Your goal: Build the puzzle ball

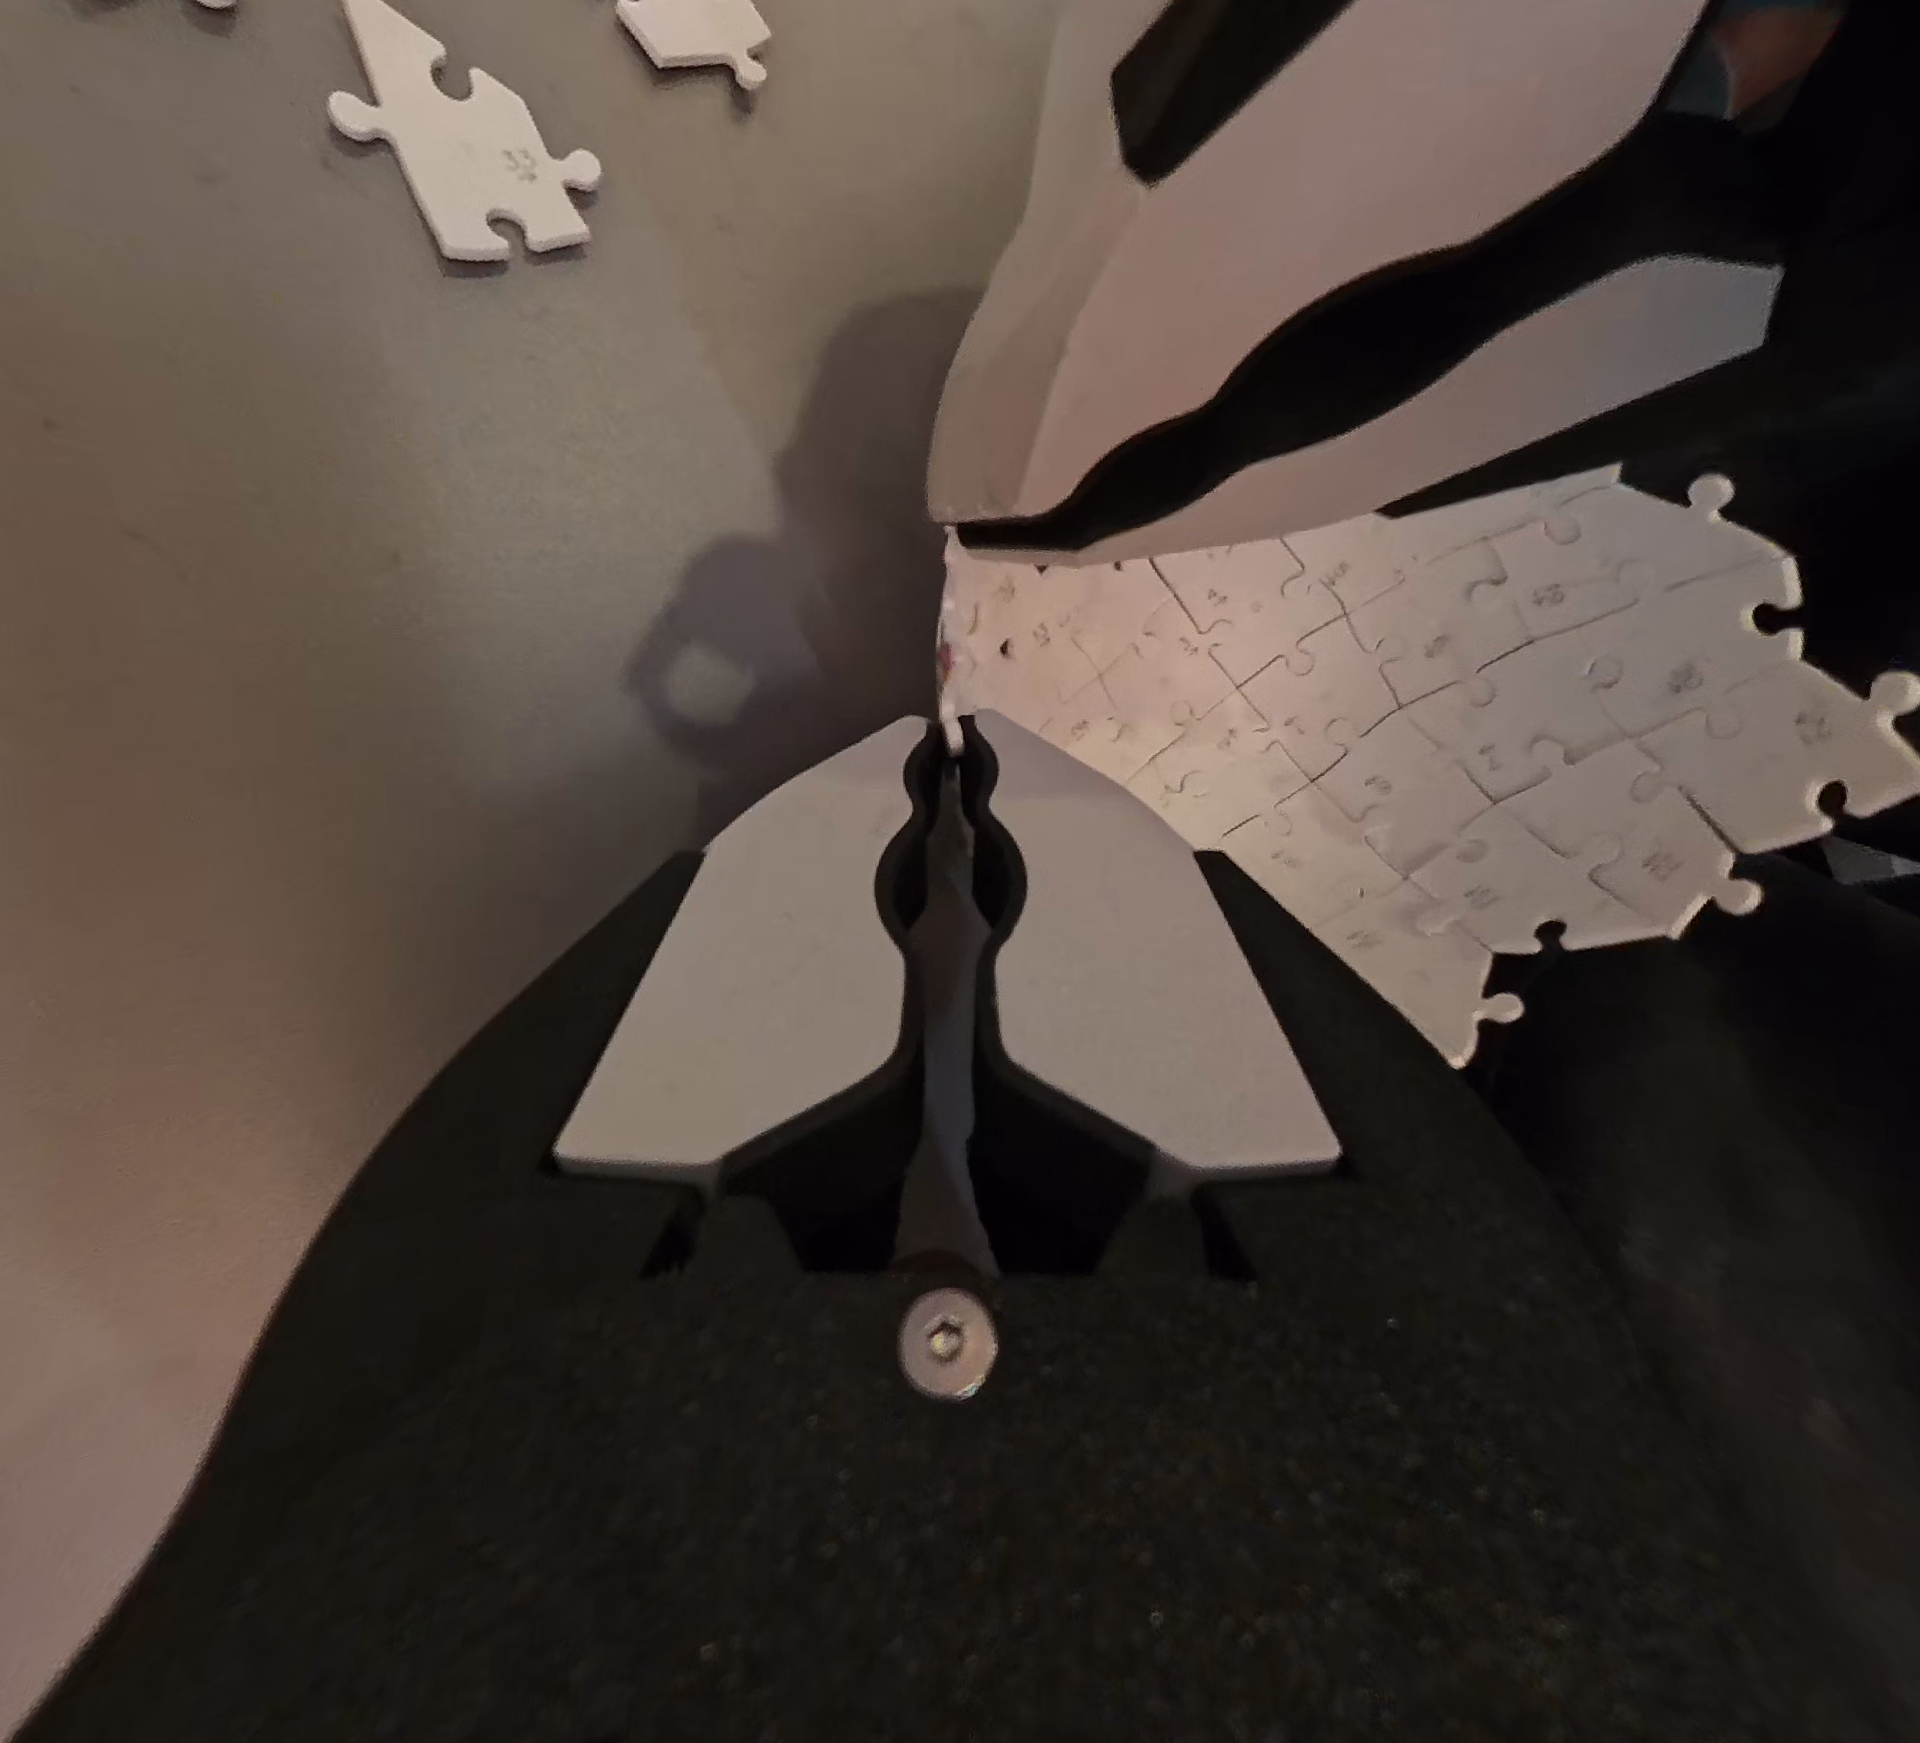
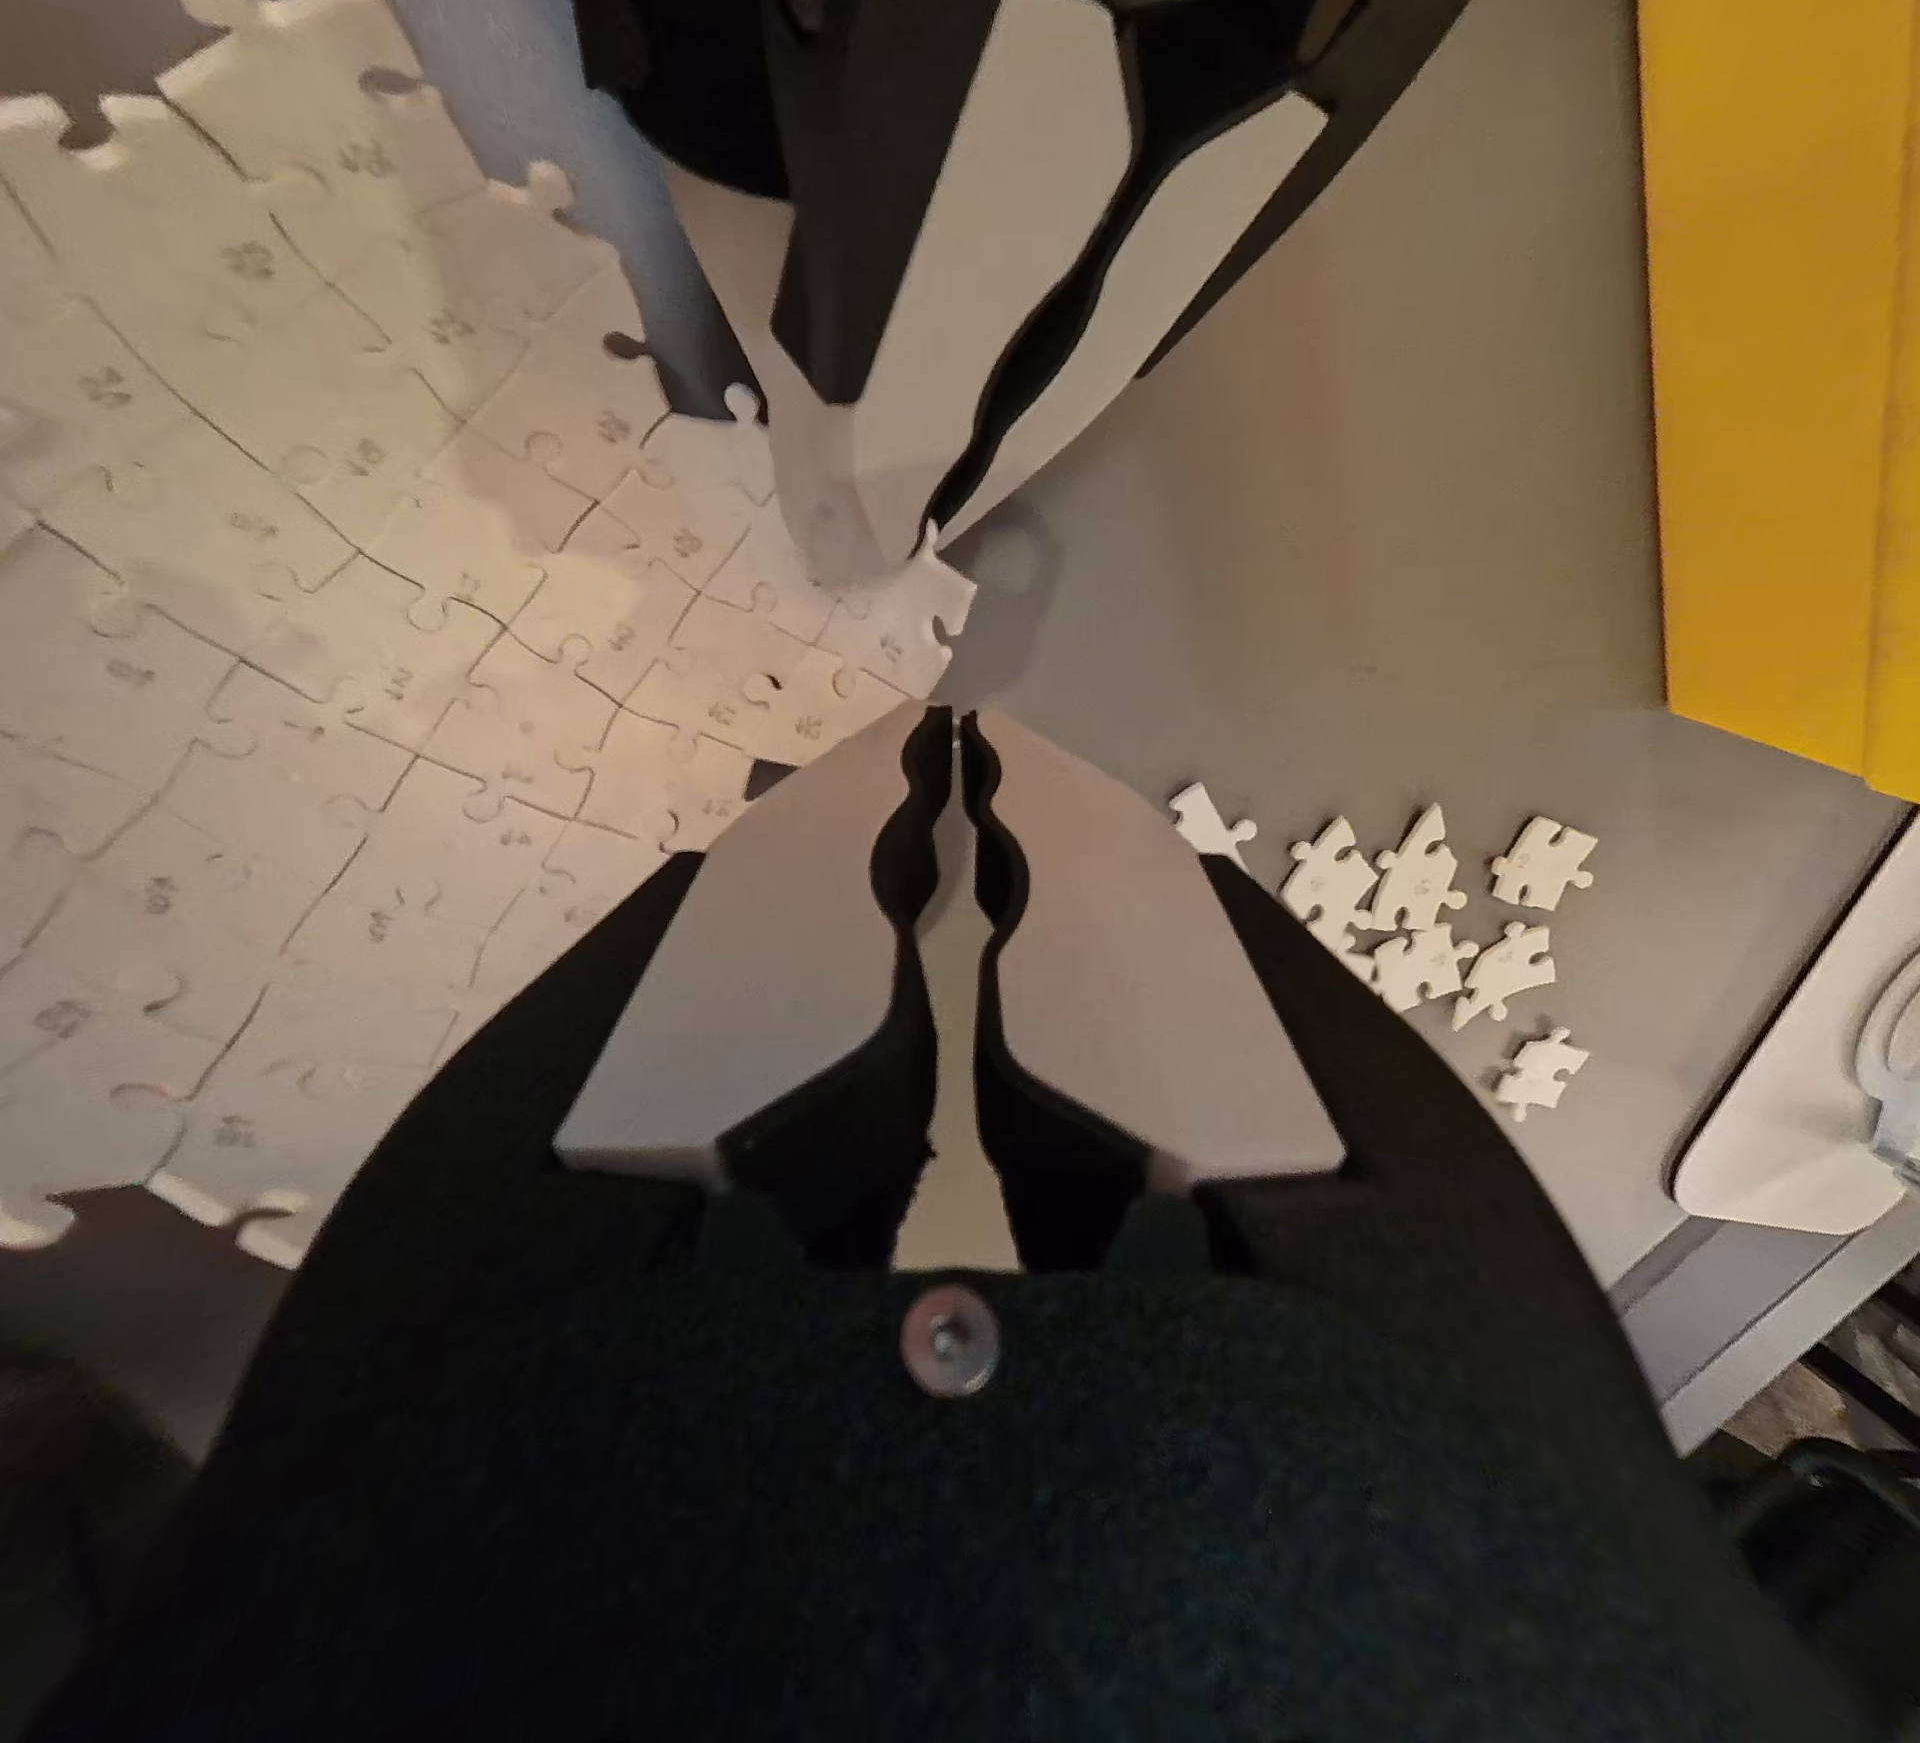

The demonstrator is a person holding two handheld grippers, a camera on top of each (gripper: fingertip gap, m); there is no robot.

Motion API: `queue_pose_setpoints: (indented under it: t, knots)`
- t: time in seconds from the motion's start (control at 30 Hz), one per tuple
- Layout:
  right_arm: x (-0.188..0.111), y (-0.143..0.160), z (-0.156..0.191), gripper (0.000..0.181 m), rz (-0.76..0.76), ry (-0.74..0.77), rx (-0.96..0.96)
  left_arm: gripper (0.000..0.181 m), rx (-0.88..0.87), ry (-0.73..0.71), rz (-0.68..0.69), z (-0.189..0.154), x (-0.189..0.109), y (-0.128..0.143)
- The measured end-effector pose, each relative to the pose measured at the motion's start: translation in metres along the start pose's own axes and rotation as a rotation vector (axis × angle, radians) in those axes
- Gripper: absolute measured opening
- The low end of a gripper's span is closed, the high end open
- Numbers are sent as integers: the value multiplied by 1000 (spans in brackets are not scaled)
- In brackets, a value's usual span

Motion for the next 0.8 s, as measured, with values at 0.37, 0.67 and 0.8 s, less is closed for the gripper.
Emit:
queue_pose_setpoints:
  t: [0.37, 0.67, 0.8]
  knots:
    - [0, 4, -2, 2, -60, -40, 124, 2, 9, -1, -4, -1, -1, -1]
    - [-4, 11, -1, 0, -104, -58, 240, 2, 6, 9, -6, -3, 0, -1]
    - [-10, 13, -1, 0, -168, -47, 284, 2, 5, 6, -3, -2, 0, 0]
Point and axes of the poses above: each gripper's, where its closed fingertips meet, x out along the fingers, y out of its underside, z = x × y across the jaws, the point moved 4 cm from there along -x, back along the fingers, and after that the axes turned 4 degrees about -x, right-handed, at the moved point
